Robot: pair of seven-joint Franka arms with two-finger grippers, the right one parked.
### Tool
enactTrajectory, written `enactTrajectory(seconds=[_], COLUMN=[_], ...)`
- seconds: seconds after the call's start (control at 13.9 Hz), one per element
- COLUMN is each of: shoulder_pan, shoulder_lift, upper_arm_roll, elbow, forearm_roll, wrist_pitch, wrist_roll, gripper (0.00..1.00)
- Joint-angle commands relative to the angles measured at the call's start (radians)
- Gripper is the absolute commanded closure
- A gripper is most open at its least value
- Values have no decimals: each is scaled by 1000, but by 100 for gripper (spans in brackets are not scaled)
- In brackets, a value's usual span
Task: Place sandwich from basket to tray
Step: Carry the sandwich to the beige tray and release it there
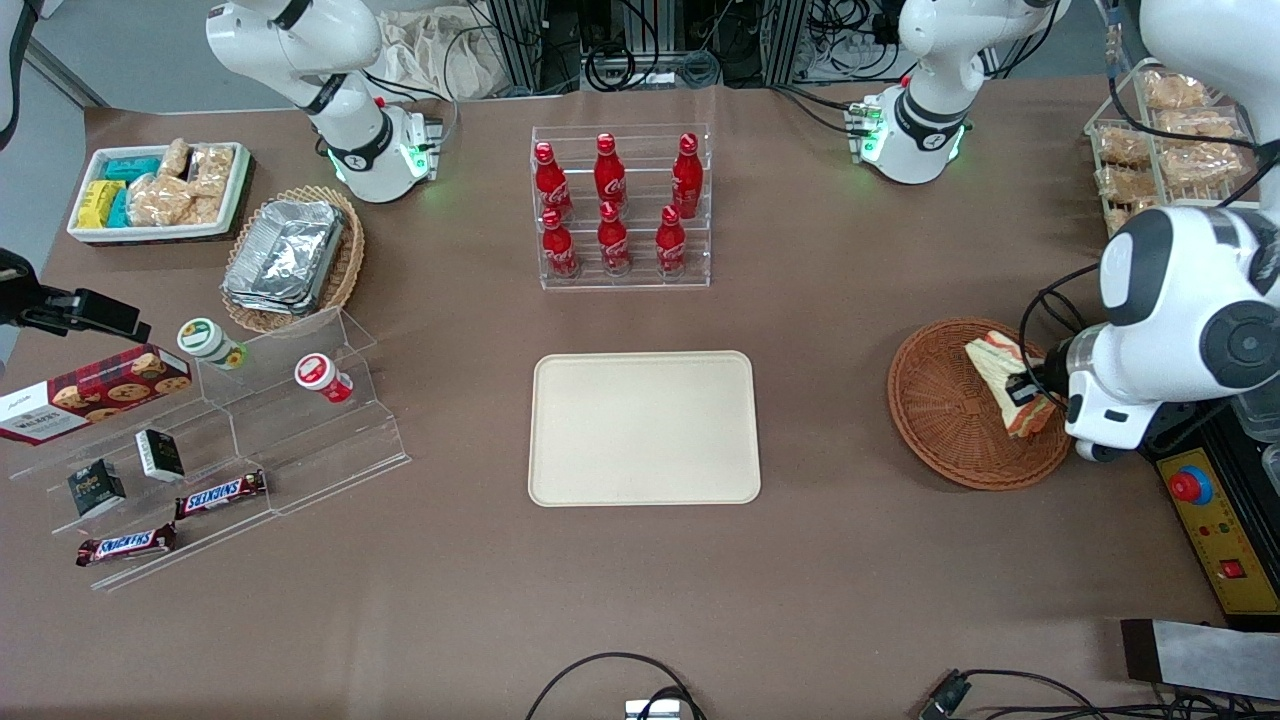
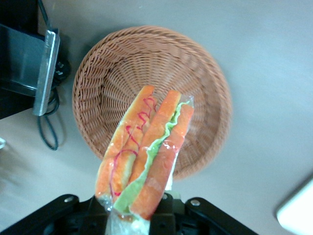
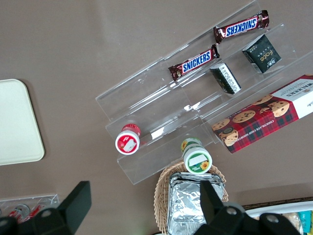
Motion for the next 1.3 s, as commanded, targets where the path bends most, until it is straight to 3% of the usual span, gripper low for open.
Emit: enactTrajectory(seconds=[0.0, 0.22, 0.58, 0.79, 1.23], shoulder_pan=[-129, -326, -561, -598, -596], shoulder_lift=[28, 78, 390, 508, 559], upper_arm_roll=[4, 4, 6, 7, 14], elbow=[173, 223, 436, 425, 364], forearm_roll=[7, -5, -6, 4, 12], wrist_pitch=[-139, -130, 44, 280, 322], wrist_roll=[18, -6, -175, -206, -246], gripper=[100, 100, 100, 100, 100])
